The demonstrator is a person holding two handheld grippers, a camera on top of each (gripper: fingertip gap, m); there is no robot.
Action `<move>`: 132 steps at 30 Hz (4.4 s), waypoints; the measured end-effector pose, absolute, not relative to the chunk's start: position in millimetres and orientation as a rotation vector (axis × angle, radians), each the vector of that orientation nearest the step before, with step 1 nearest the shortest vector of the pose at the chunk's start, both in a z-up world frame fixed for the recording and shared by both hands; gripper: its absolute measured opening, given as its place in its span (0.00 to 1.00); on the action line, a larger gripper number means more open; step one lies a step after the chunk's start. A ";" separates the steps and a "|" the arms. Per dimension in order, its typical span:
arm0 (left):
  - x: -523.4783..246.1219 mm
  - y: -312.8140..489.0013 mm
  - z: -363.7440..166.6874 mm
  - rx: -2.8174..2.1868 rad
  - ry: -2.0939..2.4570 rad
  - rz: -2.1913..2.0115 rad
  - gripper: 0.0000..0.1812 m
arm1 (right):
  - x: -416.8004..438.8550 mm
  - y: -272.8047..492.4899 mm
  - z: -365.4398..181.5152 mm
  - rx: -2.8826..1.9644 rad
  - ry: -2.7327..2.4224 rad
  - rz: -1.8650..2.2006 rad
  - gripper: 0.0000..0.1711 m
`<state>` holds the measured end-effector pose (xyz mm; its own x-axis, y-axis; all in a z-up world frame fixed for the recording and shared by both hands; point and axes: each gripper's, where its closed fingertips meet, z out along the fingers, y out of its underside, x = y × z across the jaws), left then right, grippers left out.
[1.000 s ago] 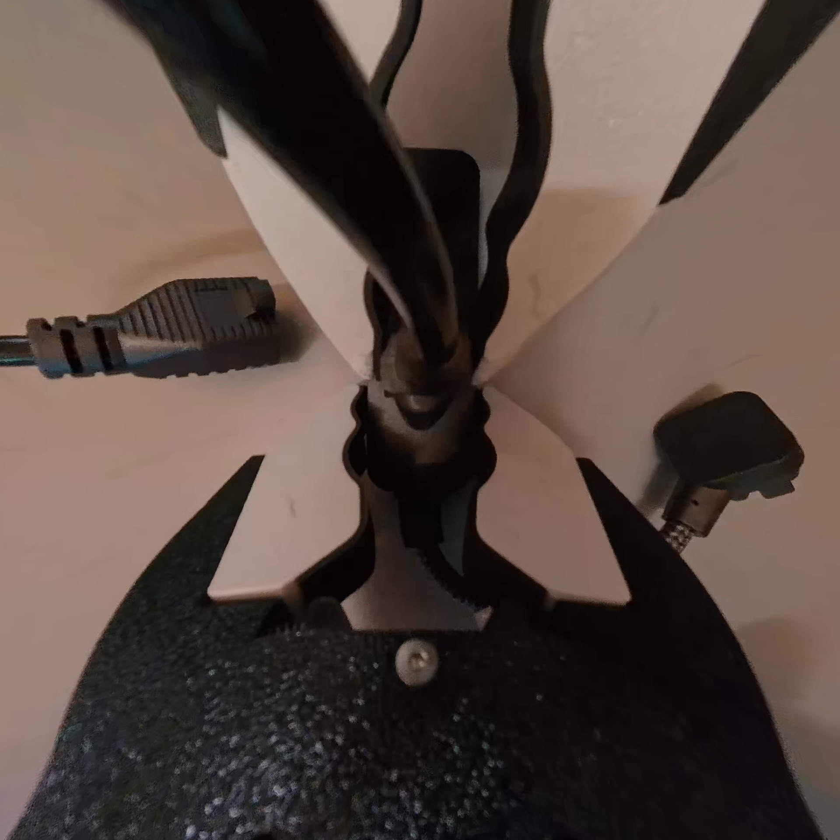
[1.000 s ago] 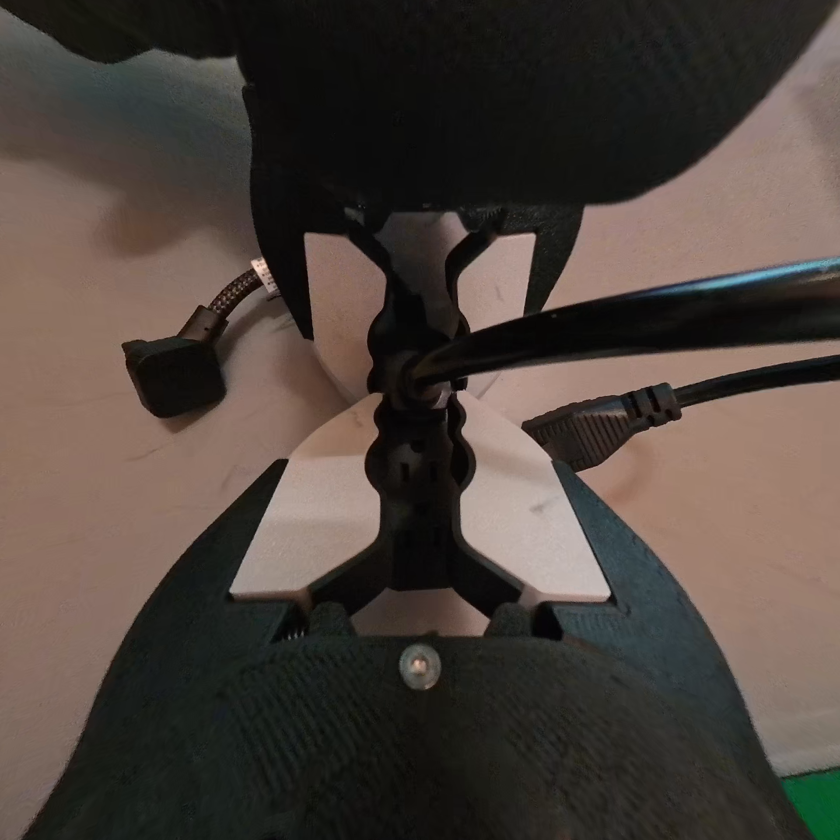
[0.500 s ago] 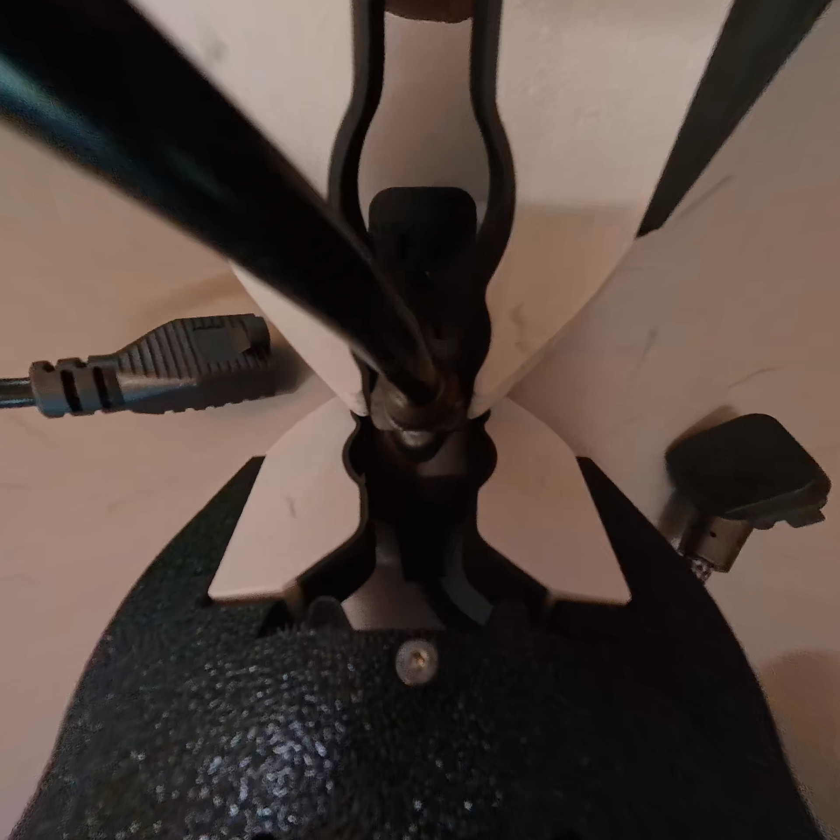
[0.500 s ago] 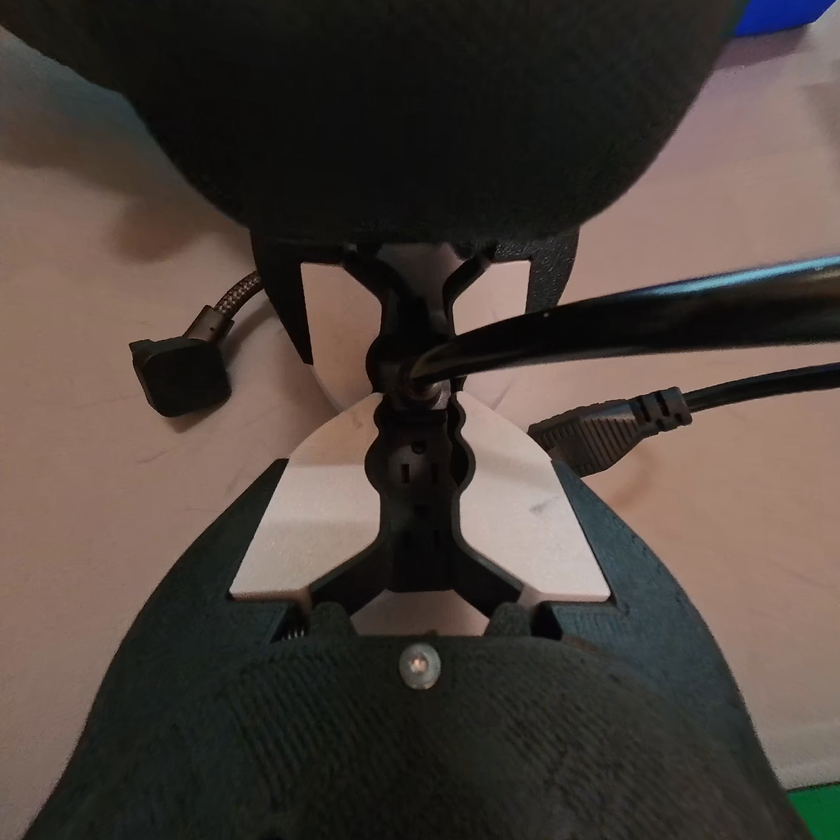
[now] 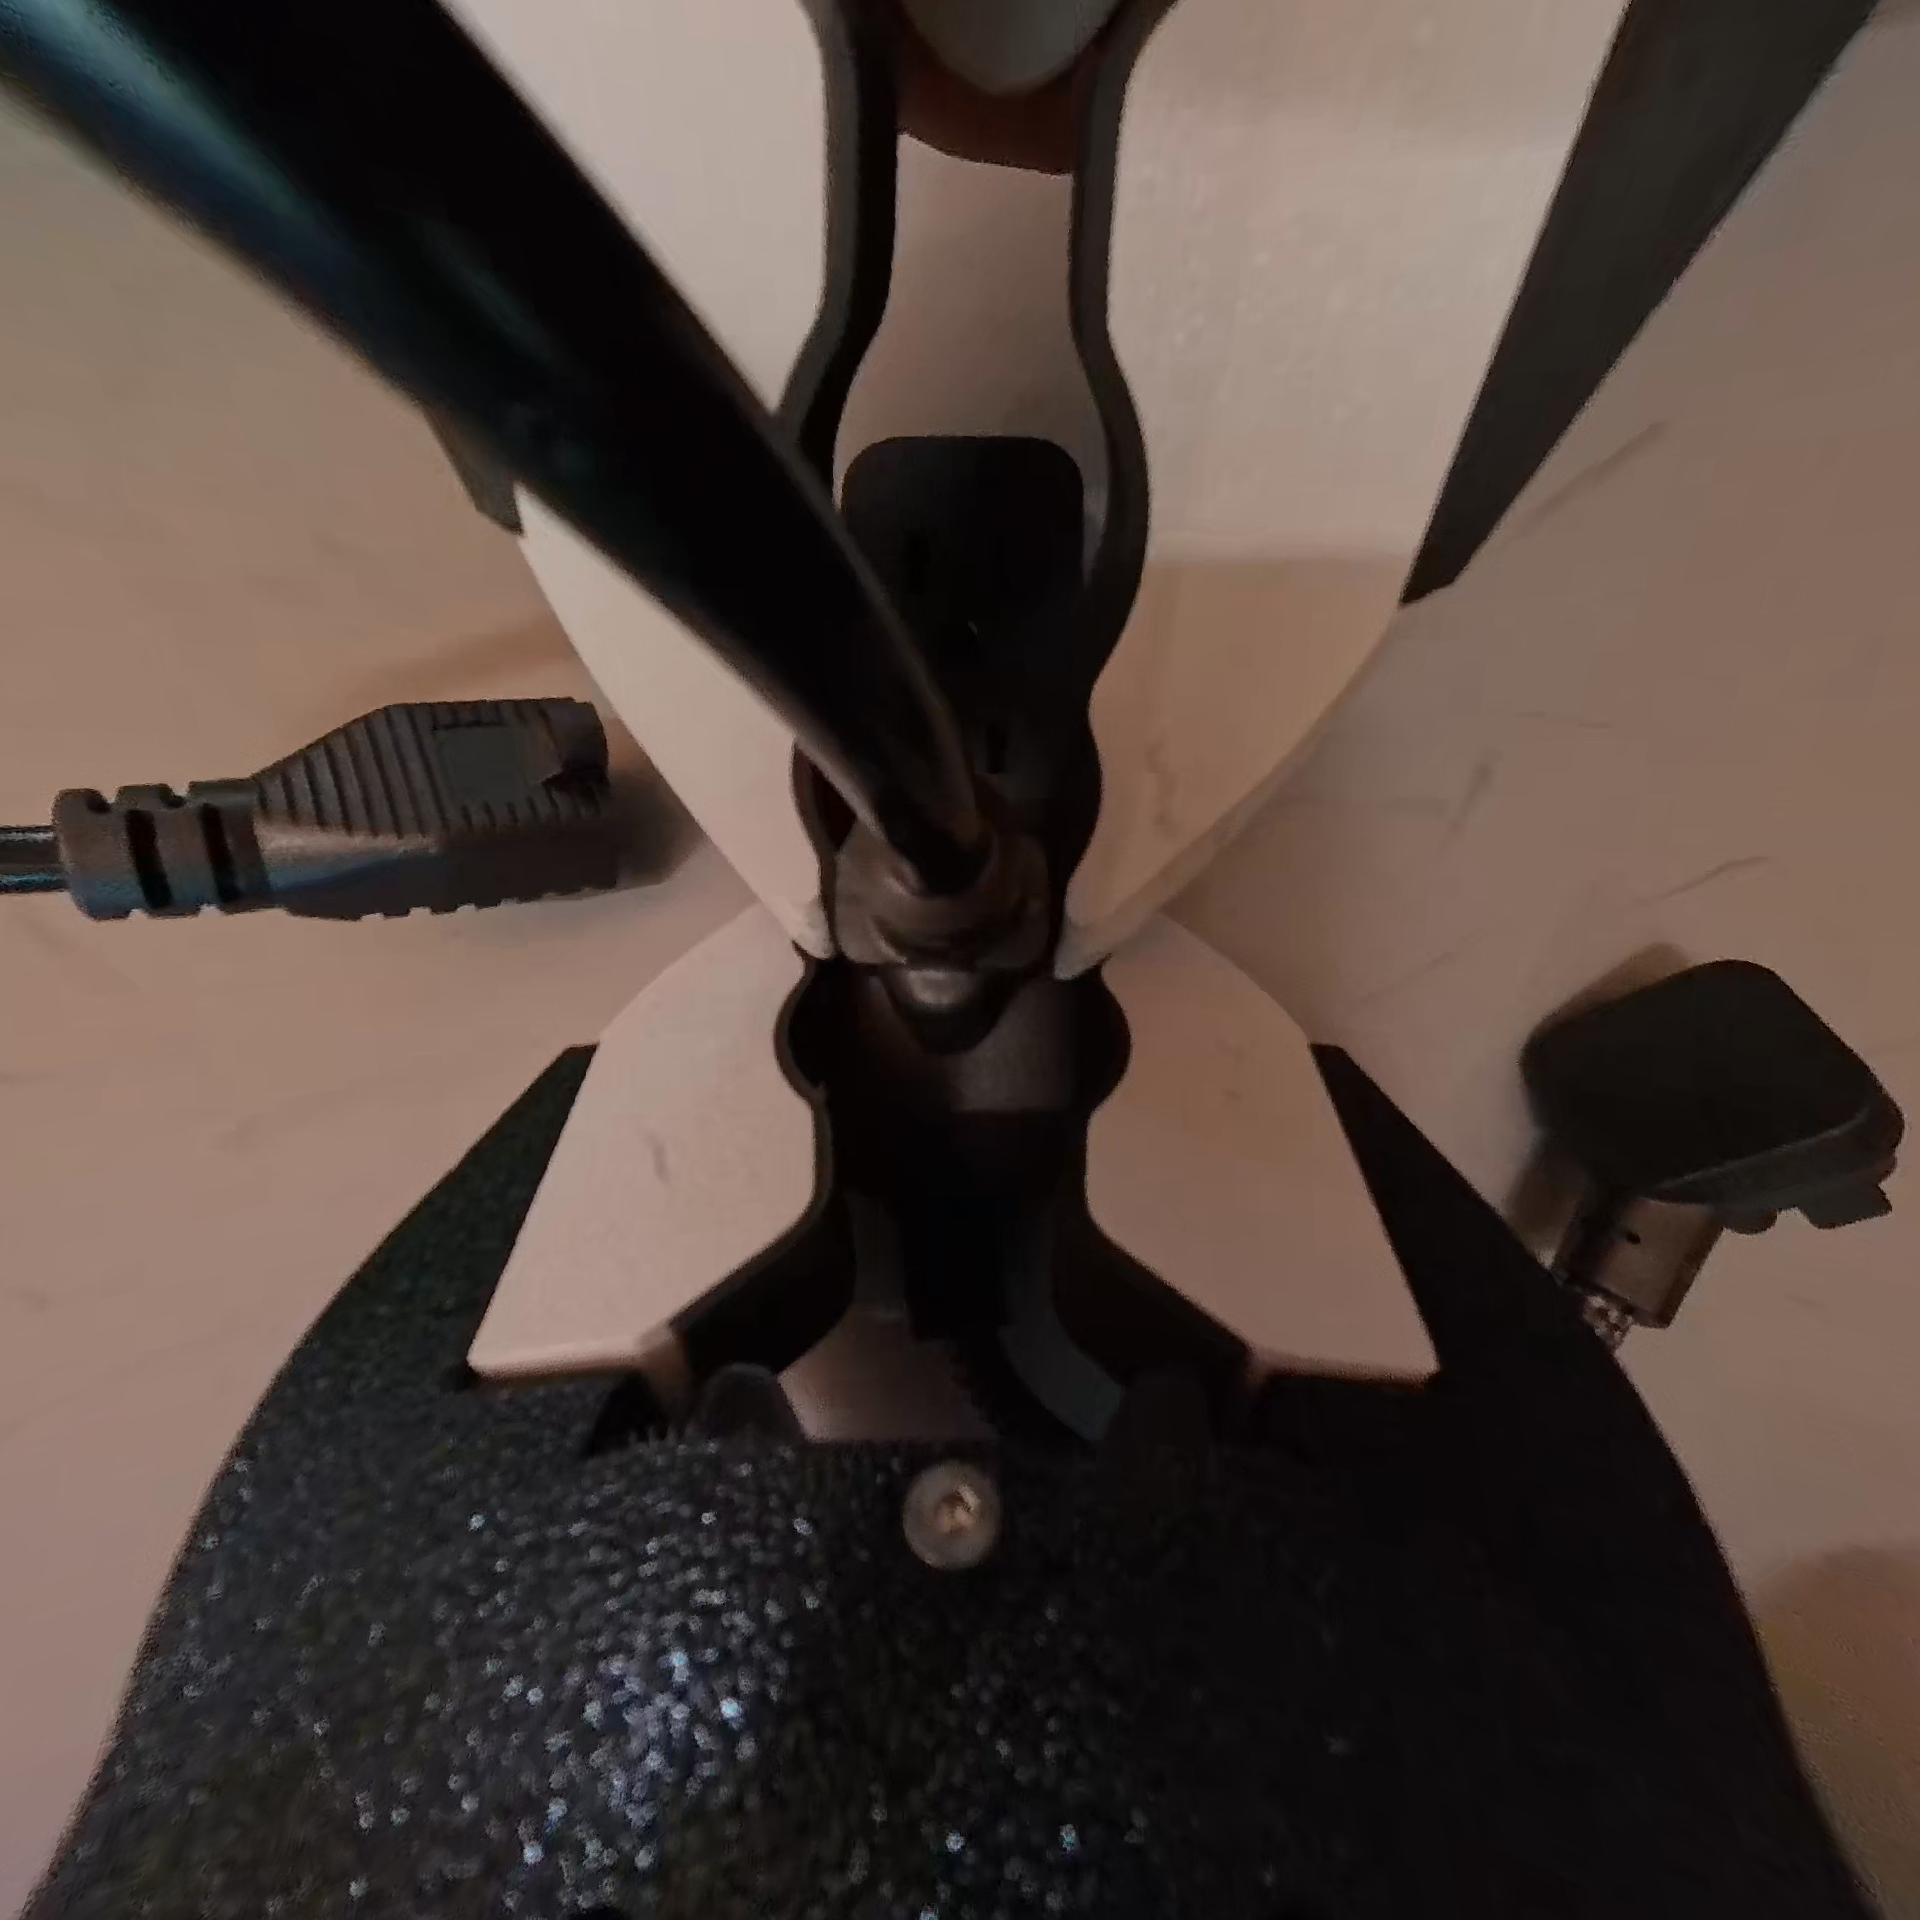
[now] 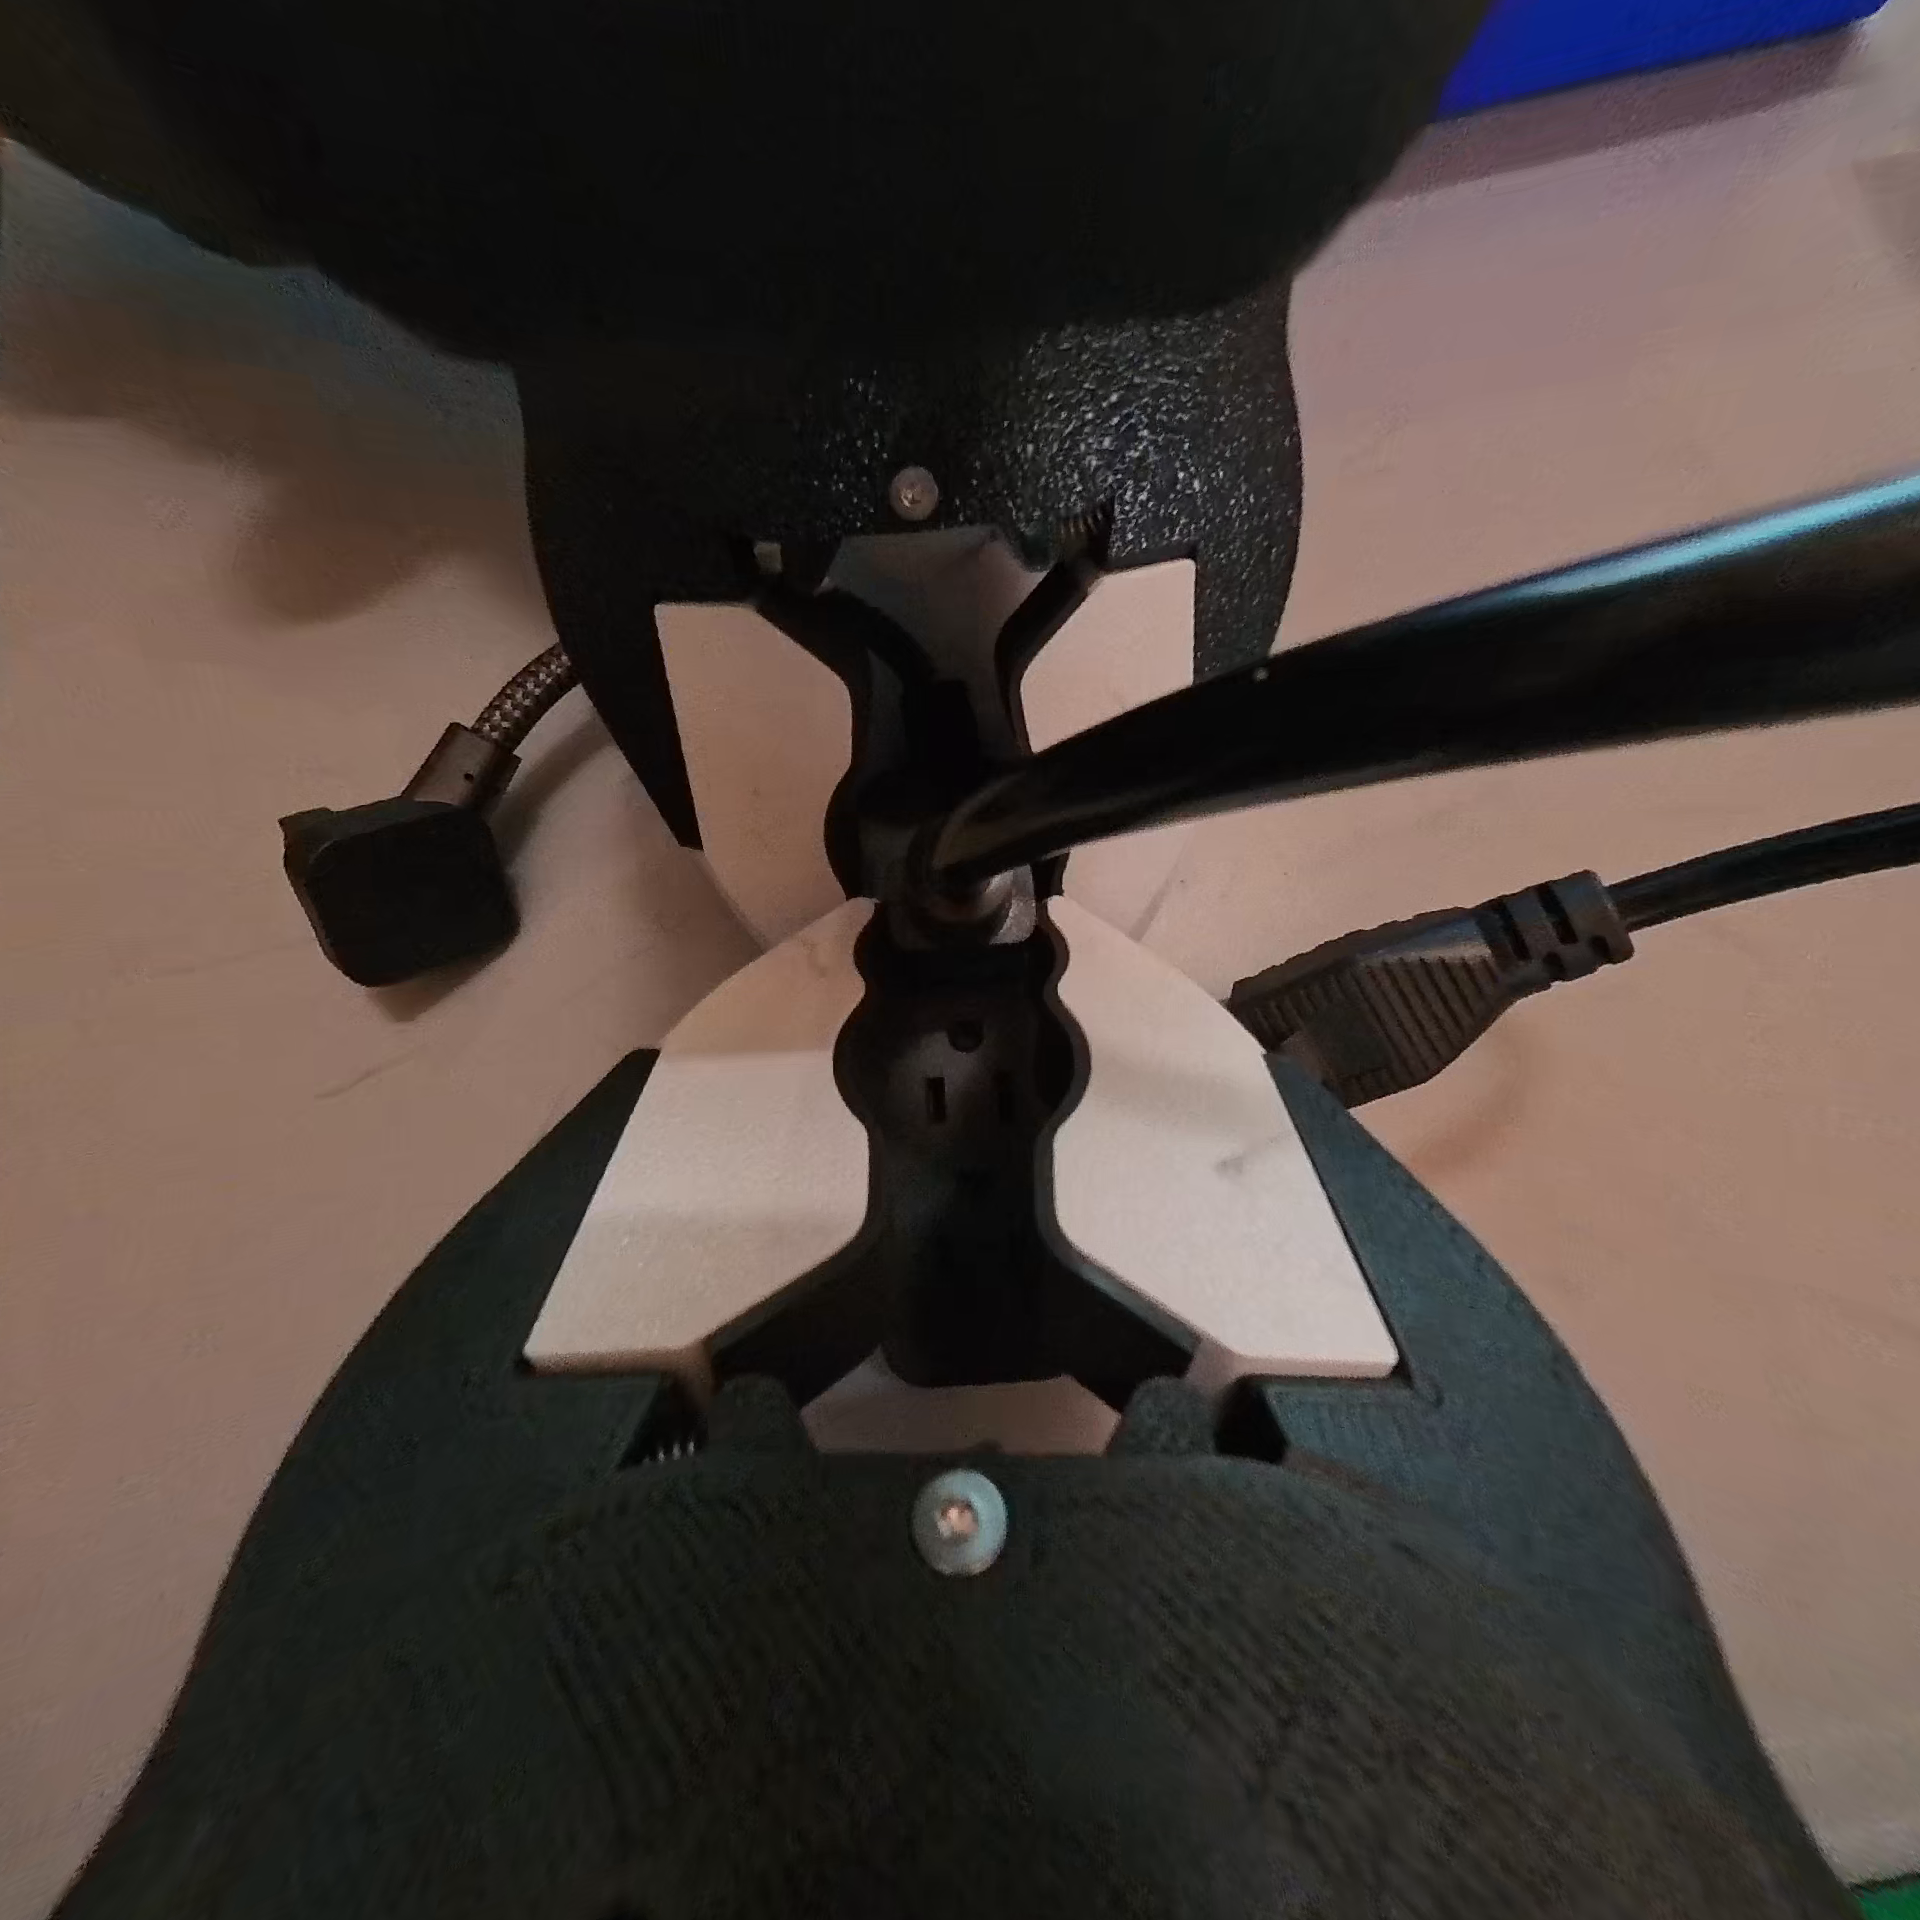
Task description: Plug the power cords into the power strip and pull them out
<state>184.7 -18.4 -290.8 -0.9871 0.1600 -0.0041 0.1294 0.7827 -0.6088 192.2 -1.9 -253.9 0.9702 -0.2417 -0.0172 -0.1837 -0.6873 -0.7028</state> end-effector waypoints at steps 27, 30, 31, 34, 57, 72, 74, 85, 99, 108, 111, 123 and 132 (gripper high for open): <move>186.9 -18.3 -290.6 -0.207 -2.920 0.969 0.24 | 191.3 -12.4 -250.6 -2.392 0.225 -0.132 0.13; 187.0 -17.9 -290.6 -0.218 -2.920 0.960 0.24 | 191.4 -11.4 -251.8 -2.415 0.172 -0.164 0.13; 187.0 -17.9 -290.6 -0.219 -2.920 0.960 0.24 | 191.5 -11.4 -251.8 -2.413 0.176 -0.161 0.13; 187.3 -17.9 -290.5 -0.219 -2.917 0.964 0.24 | 191.5 -10.9 -251.1 -2.380 0.182 -0.167 0.13; 188.1 -18.1 -290.8 -0.204 -2.920 0.960 0.24 | 192.2 -5.6 -252.4 -2.314 0.258 -0.145 0.14; 189.4 -18.1 -291.3 -0.223 -2.939 0.913 0.25 | 193.8 -5.3 -249.5 -2.335 0.390 -0.228 0.14; 189.5 -18.3 -291.4 -0.201 -2.932 0.937 0.25 | 194.0 -5.2 -248.7 -2.241 0.473 -0.174 0.13; 192.1 -19.0 -291.1 -0.157 -2.914 0.981 0.25 | 196.5 -5.8 -248.0 -2.266 0.423 -0.166 0.13; 188.8 -17.8 -290.2 -0.115 -2.895 1.004 0.25 | 195.6 -4.6 -244.1 -2.208 0.415 -0.125 0.13; 186.5 -13.2 -290.3 -0.151 -2.868 1.053 0.25 | 190.4 0.0 -241.3 -2.131 0.350 -0.144 0.11; 186.5 -13.1 -290.6 -0.179 -2.866 1.089 0.25 | 190.1 1.3 -239.4 -2.076 0.313 -0.181 0.13; 185.4 -11.3 -290.2 -0.213 -2.830 1.115 0.25 | 191.7 10.1 -248.7 -2.098 0.296 -0.197 0.14; 185.3 -11.2 -289.6 -0.223 -2.819 1.127 0.25 | 193.0 11.8 -247.5 -2.073 0.298 -0.263 0.15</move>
